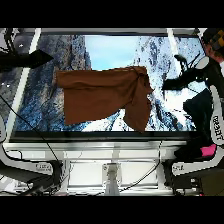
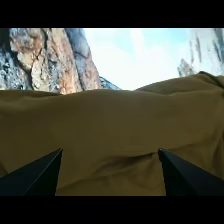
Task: Fold the clothes and pants, and hang the long-sleeved shirts on hangers.
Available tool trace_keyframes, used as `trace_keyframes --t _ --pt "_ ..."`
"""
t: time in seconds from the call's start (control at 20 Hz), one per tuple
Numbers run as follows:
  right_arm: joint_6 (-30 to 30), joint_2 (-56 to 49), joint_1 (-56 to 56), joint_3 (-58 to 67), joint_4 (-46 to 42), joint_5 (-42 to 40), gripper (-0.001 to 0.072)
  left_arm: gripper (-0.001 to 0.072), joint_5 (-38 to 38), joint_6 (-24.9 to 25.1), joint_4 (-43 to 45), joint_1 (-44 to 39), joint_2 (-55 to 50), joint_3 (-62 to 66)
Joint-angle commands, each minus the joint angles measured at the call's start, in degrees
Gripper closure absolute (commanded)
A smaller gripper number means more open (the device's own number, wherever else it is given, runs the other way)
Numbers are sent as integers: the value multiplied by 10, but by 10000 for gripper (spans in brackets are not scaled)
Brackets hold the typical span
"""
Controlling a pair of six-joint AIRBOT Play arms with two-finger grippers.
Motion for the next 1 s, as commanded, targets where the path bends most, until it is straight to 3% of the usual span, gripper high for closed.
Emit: trace_keyframes --t 0.0,0.25,0.95 --pt "-28 0 -11 -82 81 7 268 4 -15 2 0 1 9 0" --pt "-32 -19 -3 -127 132 -40 269 5 -28 2 0 1 9 0" --pt "-6 -80 28 -127 158 -118 315 4 -47 2 0 1 9 0"
